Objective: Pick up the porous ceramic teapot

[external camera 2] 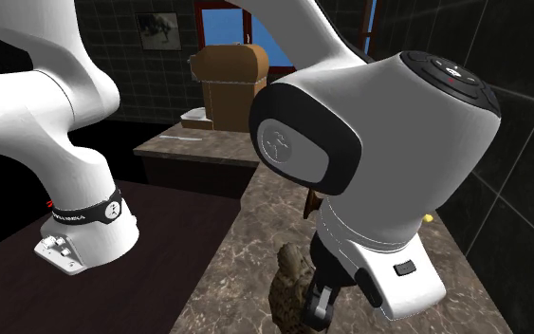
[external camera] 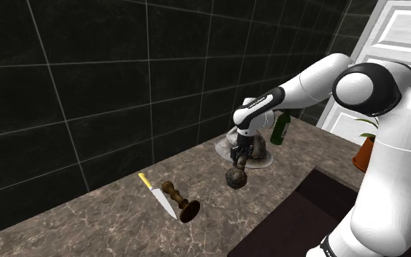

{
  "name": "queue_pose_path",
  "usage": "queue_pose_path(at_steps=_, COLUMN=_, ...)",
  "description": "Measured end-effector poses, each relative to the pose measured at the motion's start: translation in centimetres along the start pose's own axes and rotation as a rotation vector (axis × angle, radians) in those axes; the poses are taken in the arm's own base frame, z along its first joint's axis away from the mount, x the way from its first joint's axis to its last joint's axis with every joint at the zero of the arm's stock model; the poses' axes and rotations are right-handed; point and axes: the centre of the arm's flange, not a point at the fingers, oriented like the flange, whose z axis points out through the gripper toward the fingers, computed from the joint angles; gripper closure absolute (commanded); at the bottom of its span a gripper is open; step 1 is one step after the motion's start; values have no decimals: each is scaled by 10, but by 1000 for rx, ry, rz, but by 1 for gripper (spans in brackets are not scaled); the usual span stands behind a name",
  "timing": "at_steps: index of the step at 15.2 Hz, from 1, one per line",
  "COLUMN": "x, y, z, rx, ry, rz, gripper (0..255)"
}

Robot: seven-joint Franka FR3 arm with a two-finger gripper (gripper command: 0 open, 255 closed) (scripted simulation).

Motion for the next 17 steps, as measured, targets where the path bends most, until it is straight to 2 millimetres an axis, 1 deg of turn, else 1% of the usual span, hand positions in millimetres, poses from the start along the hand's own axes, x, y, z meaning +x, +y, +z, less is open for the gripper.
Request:
queue_pose_path(at_steps=3, x=-2, y=-1, z=-4, rx=0, ry=-2, rz=0, gripper=255)
queue_pose_path(at_steps=17, x=-17, y=-11, z=-72, rx=0, ry=-3, rz=0, gripper=255)
